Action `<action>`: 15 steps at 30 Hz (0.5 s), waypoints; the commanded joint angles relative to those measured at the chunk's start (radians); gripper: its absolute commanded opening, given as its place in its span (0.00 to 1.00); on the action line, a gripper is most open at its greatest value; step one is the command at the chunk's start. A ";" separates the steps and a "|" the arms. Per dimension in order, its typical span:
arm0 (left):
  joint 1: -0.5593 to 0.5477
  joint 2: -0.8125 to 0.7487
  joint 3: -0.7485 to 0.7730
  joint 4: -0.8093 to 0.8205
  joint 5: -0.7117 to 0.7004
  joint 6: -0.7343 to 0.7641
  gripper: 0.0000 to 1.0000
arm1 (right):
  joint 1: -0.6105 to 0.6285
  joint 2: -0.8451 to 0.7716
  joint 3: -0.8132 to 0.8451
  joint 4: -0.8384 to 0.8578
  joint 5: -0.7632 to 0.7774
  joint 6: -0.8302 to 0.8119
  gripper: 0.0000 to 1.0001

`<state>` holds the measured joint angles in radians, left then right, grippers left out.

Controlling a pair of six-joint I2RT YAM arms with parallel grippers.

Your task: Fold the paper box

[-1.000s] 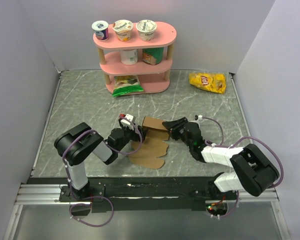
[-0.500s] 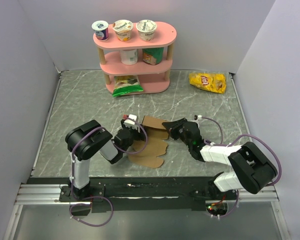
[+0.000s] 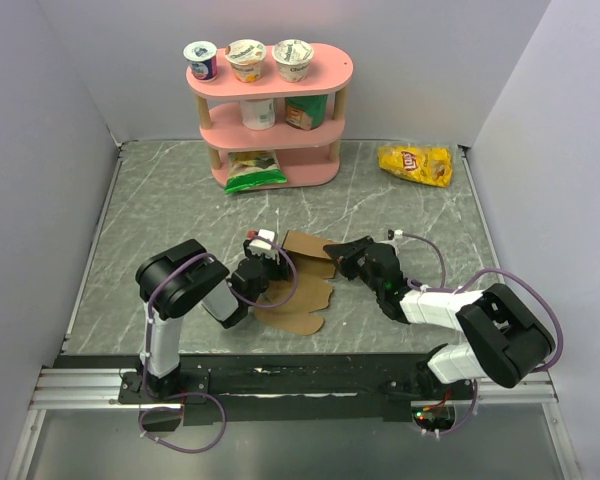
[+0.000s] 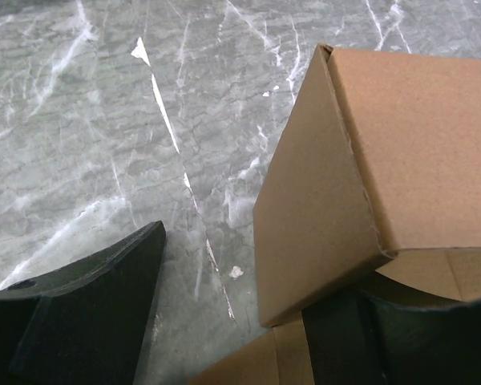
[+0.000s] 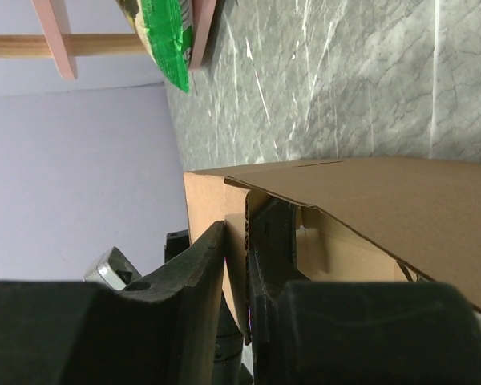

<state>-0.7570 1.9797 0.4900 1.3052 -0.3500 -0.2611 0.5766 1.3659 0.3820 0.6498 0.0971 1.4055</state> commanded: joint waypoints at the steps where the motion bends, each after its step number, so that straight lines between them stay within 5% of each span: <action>1: -0.001 0.005 -0.005 0.381 0.049 -0.030 0.72 | 0.006 -0.005 0.041 -0.002 0.026 -0.025 0.24; 15: 0.030 -0.059 0.002 0.382 0.114 -0.084 0.72 | 0.005 -0.017 0.040 -0.015 0.027 -0.042 0.24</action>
<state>-0.7330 1.9785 0.4934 1.3041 -0.2813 -0.3046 0.5762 1.3655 0.3931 0.6353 0.0971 1.3876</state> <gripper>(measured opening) 0.710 0.241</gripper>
